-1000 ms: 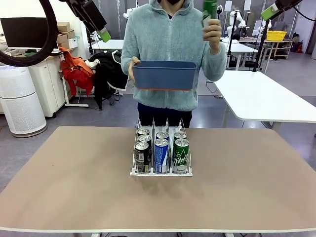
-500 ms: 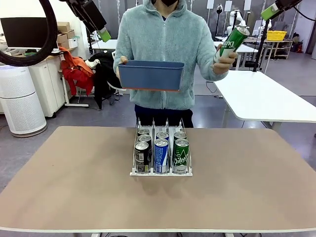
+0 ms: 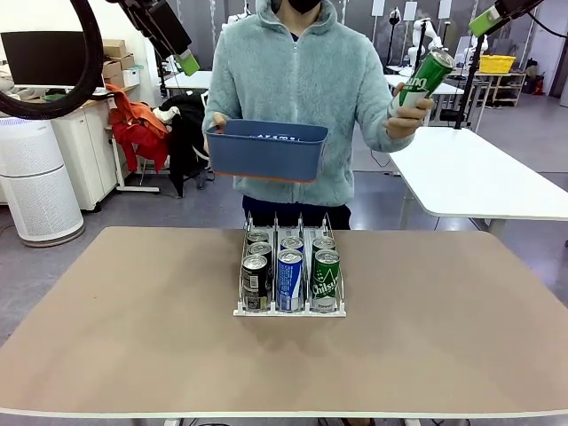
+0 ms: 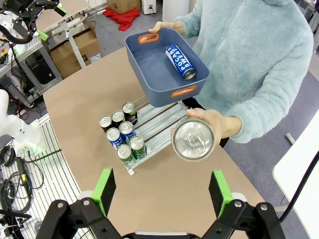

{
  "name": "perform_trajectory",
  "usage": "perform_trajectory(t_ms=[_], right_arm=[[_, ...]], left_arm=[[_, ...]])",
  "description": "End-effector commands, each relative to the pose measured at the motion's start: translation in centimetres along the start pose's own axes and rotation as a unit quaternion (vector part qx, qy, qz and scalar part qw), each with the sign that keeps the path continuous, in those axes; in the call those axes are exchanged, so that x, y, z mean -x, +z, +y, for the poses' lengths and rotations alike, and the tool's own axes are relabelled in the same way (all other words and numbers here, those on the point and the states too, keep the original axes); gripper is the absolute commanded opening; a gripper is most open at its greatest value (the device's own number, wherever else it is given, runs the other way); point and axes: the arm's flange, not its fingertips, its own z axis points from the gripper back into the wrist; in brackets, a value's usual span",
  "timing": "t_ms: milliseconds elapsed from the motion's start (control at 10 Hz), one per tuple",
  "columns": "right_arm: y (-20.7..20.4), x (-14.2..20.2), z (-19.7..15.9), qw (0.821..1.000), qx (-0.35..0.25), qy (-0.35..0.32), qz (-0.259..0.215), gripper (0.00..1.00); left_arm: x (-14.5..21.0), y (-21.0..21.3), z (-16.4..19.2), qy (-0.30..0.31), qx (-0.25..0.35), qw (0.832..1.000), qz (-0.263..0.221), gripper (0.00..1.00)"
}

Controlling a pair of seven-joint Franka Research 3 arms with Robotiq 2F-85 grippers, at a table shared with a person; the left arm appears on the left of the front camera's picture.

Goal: Fill the beverage cans into the dispenser.
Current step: Pick up the Sprite handed by the human.

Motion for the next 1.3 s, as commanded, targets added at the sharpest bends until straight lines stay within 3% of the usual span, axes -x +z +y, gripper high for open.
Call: perform_trajectory(t_ms=[0, 500, 1200], right_arm=[[-0.1, 0.0, 0.1, 1.0, -0.003, -0.002, 0.0, 1.0], [0.0, 0.0, 0.0, 1.0, 0.0, 0.0, 0.0, 1.0], [-3.7, -2.0, -4.3, 0.996, 0.041, 0.006, 0.075, 1.0]], left_arm=[[0.2, 0.1, 0.1, 0.001, 0.0, 1.0, 0.0, 1.0], [0.2, 0.1, 0.1, 0.001, 0.0, 1.0, 0.0, 1.0], [0.2, 0.1, 0.1, 0.001, 0.0, 1.0, 0.0, 1.0]])
